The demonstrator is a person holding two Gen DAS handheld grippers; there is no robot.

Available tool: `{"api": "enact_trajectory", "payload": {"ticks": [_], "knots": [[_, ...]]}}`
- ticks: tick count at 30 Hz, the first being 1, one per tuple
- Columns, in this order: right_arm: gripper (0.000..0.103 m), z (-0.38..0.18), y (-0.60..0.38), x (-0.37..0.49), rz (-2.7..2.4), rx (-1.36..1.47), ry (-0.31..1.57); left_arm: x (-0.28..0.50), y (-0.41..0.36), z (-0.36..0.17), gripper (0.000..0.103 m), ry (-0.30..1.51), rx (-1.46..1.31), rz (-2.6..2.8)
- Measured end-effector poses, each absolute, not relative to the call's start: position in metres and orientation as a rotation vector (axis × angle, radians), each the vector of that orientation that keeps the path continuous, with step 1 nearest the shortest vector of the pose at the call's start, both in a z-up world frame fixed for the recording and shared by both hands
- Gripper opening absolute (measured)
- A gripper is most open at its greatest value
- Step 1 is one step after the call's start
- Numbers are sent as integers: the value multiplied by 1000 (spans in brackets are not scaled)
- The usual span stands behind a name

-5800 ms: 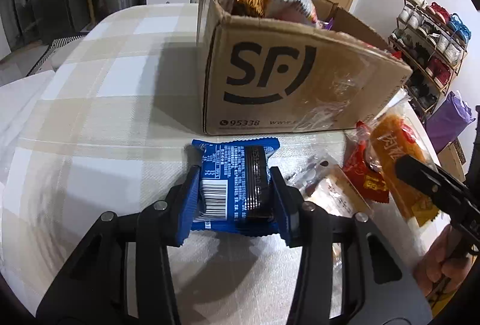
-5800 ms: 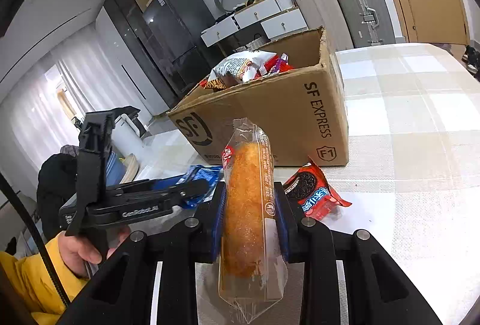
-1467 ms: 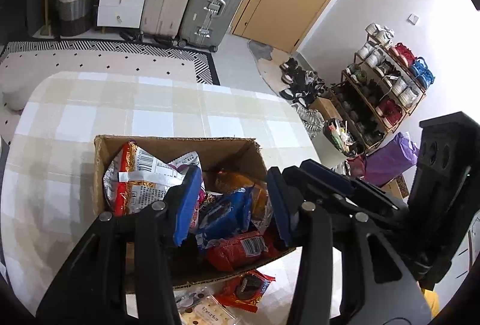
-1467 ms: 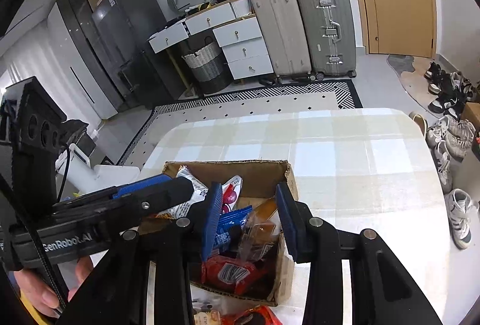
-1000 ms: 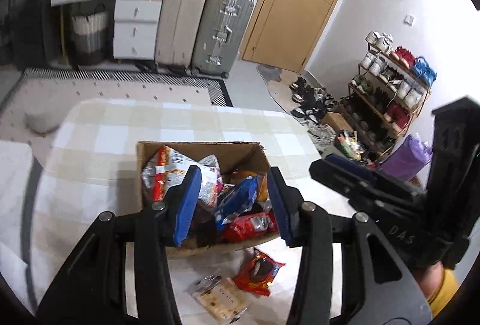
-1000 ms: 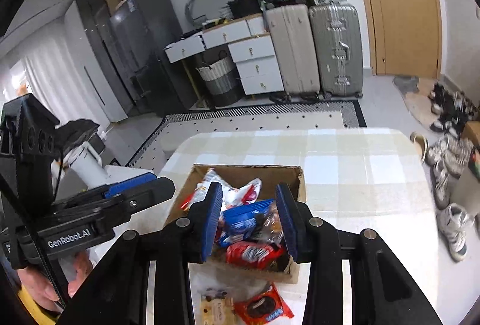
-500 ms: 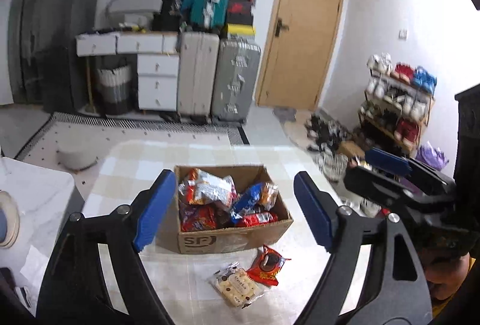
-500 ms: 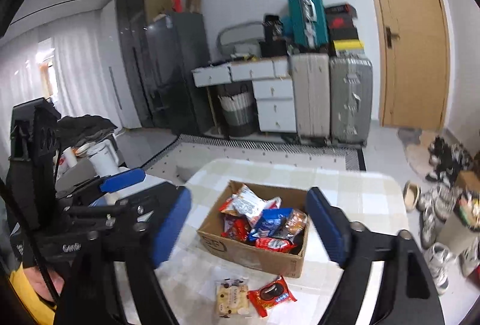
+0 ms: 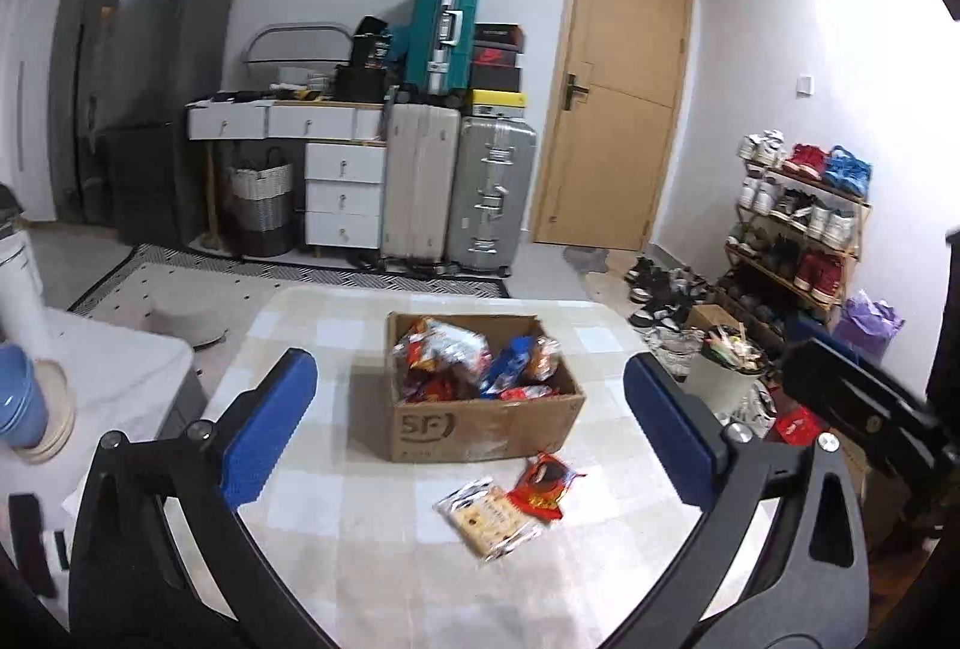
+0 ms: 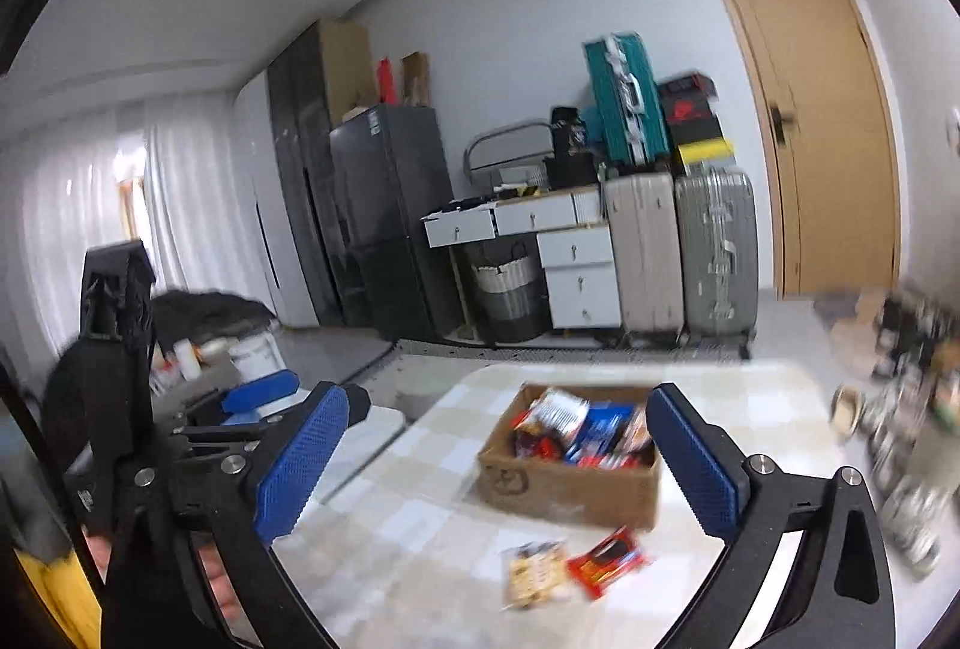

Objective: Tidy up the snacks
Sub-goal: 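Withdraw both tools from the box toward the remaining two snacks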

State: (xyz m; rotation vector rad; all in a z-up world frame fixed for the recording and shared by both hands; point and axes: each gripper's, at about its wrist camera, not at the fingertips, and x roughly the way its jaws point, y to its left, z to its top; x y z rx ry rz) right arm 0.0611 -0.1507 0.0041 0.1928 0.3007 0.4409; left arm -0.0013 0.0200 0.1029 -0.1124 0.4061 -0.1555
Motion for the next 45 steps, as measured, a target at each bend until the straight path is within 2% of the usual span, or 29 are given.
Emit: {"api": "enact_trajectory", "payload": {"ticks": [9,16,28,45], "knots": [[102,-32,-166,34,414,260,310,-48,41,60,102,466,-97,-96],[102,-65,-178,41,405,331,418,-42,42,21,102,535,-107,-82],[102,-77,-174,48,390,308,426,5,25,-2,102,593,-109,-98],[102,-169,-177,112,339,241,612,118,-16,-116,102,860,-105,-173]]}}
